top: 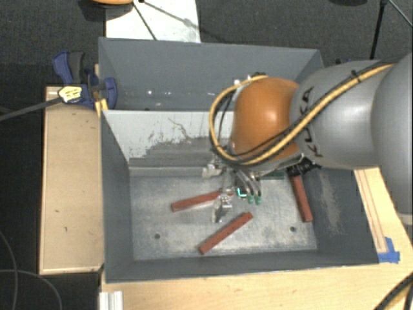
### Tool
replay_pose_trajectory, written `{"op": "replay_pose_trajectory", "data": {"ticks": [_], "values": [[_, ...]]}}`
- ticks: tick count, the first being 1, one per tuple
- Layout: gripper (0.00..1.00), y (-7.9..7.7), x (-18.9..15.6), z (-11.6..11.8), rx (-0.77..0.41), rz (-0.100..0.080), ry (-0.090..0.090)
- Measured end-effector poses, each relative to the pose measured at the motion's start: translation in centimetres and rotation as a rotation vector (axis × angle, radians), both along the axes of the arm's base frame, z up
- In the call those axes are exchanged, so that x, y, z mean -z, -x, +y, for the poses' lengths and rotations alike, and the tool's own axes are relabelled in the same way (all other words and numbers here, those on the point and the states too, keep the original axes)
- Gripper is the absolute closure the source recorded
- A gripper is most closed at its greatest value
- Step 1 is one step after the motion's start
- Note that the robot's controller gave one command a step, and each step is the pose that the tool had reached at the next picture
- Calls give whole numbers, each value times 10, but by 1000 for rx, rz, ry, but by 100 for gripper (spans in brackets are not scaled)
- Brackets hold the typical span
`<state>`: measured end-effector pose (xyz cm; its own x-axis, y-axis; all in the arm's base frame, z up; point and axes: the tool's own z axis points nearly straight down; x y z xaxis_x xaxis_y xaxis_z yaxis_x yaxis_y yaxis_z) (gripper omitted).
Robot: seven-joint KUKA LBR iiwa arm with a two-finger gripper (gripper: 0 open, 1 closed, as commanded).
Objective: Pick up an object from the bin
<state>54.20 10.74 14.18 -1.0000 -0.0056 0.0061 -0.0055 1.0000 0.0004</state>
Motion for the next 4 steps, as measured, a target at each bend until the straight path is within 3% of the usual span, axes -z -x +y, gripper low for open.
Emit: {"op": "replay_pose_trajectory", "data": {"ticks": [1, 2, 3, 4], "values": [[0, -2, -4, 0, 3, -8, -1], [100, -20, 67, 6, 21, -20, -4], [100, -20, 67, 6, 22, -20, -4], [100, 0, -95, 22, 70, -12, -2]]}}
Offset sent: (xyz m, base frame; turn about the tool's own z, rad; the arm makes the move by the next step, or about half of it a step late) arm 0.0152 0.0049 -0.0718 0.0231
